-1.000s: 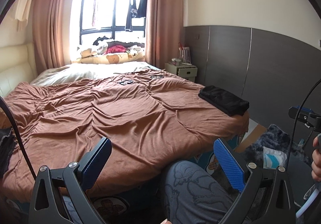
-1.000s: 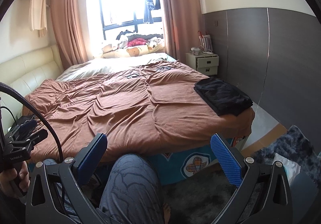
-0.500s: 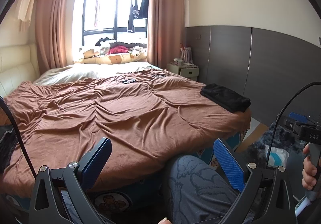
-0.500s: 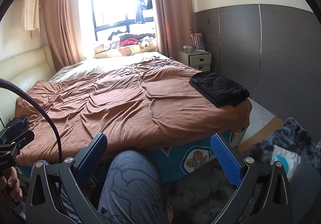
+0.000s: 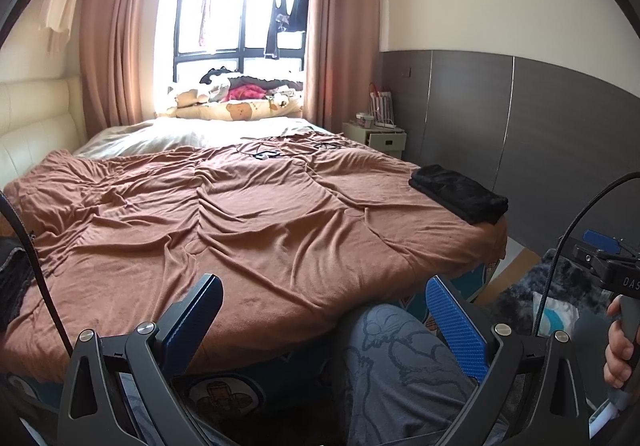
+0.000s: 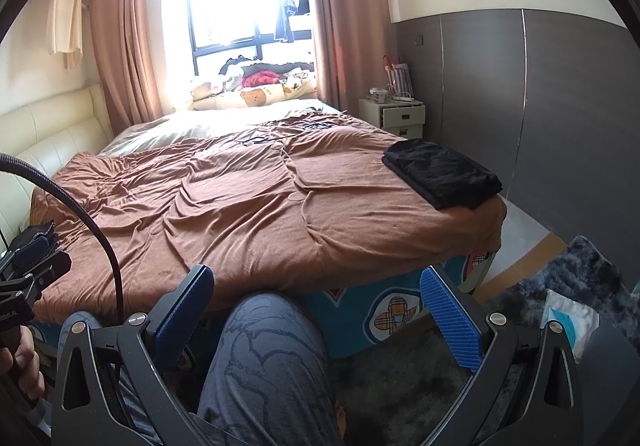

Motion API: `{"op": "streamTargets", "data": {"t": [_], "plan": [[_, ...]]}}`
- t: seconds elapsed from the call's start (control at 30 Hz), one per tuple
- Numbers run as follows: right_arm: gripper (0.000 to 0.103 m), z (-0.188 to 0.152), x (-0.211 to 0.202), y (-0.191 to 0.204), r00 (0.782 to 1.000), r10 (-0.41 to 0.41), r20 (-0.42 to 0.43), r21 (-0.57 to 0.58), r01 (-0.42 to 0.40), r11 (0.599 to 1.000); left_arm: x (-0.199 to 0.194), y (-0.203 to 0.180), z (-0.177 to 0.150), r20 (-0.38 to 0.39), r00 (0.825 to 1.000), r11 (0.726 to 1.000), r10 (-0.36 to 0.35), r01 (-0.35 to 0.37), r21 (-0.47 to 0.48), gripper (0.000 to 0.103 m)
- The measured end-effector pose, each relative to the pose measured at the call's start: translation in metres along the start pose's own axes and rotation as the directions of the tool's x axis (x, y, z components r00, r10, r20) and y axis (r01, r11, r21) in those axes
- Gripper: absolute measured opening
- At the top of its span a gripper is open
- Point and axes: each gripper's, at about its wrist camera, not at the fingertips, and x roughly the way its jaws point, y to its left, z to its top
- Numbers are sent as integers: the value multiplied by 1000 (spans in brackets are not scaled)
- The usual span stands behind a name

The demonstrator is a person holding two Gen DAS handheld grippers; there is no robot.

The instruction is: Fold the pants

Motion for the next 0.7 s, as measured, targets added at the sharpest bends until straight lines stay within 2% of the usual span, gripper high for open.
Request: {"op": "streamTargets", "data": {"t": [0.7], "plan": [[103, 1, -3, -6, 1000, 9, 14, -17, -8, 1000, -6, 5, 4, 16, 1000, 1000, 16, -16, -18, 102]]}}
